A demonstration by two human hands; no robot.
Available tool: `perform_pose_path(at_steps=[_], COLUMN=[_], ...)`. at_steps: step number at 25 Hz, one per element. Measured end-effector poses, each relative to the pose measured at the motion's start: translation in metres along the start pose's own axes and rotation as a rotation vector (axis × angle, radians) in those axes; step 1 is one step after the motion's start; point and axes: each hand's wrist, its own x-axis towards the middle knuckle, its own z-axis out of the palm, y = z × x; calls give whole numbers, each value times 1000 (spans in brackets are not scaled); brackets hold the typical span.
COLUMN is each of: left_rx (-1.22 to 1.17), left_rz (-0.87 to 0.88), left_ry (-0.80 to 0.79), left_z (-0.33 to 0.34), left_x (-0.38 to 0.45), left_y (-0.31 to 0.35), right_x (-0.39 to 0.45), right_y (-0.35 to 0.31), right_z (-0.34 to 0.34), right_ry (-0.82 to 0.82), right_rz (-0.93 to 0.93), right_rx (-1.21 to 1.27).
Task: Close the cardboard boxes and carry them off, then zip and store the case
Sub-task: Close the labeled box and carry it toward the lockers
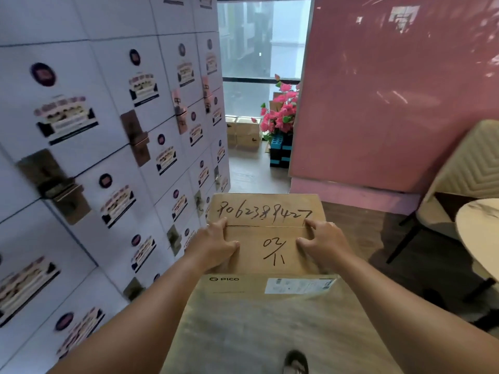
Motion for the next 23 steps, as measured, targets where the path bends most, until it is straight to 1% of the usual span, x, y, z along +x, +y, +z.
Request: perform_pose_path(at_steps=[5, 8, 12, 16, 21, 23], left_rx=[13, 12, -6, 17, 30, 32], left_rz=[-22, -40, -72, -91, -88, -94], left_ry=[-7, -5, -21, -24, -41, -45], left_z=[16, 13, 5, 3, 4, -1], left_x=[190, 282, 414, 549, 739, 799], left_y=[2, 11, 11, -2, -23, -23], right_x=[192, 285, 419, 554, 735, 790], right_y=[5, 0, -16, -30, -63, -74], right_z=[7, 1, -7, -2, 1, -5], right_ry=[-15, -37, -53, -73, -57, -59], right_rz=[2, 9, -3, -5, 47, 74], right_rx=[-48, -78, -86, -82, -99, -98])
